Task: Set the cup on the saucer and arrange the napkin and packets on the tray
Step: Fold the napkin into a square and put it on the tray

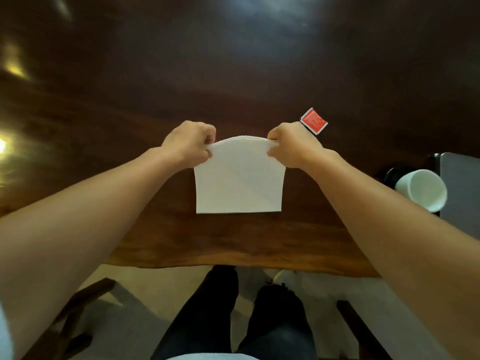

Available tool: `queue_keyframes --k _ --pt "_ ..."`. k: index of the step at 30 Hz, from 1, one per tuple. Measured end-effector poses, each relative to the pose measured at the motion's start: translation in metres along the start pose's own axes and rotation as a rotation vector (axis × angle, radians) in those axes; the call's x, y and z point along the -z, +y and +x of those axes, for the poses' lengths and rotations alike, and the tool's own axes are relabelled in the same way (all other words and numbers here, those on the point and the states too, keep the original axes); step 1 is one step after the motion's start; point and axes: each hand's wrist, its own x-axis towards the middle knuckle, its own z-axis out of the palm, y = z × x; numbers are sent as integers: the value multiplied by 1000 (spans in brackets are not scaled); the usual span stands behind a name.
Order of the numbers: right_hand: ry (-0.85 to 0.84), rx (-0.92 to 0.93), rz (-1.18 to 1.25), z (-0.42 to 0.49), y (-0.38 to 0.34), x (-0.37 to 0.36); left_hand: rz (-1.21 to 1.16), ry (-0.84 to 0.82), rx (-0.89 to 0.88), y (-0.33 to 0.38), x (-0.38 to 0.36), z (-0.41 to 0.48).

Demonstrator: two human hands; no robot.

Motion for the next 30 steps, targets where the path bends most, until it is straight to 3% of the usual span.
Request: queue_keyframes --k 6,11,13,16,18,21,24,26,30 --pt "431 204 86 -40 -2 52 -31 263 -283 7 84 -26" --pt "621 268 77 -63 8 7 34 409 -408 -12 51 -53" --pt "571 213 8 -65 14 -32 76 393 -389 -27 11 -58" --pt "277 116 -85 -76 20 -88 163 104 -296 -47 -46 -68" --pt "85 81 -95 -89 23 -114 202 -72 -325 -56 -71 -79" --pt "-16 38 -21 -100 24 -128 129 -214 -362 -61 -78 -83" --pt "-8 -44 148 -87 27 -111 -150 -233 -232 -61 -61 -72" --pt "89 -132 304 -67 28 -93 -400 -121 -50 -59 -47 -54" --pt "307 -391 547 -24 28 -80 -673 68 255 -51 -46 -4"
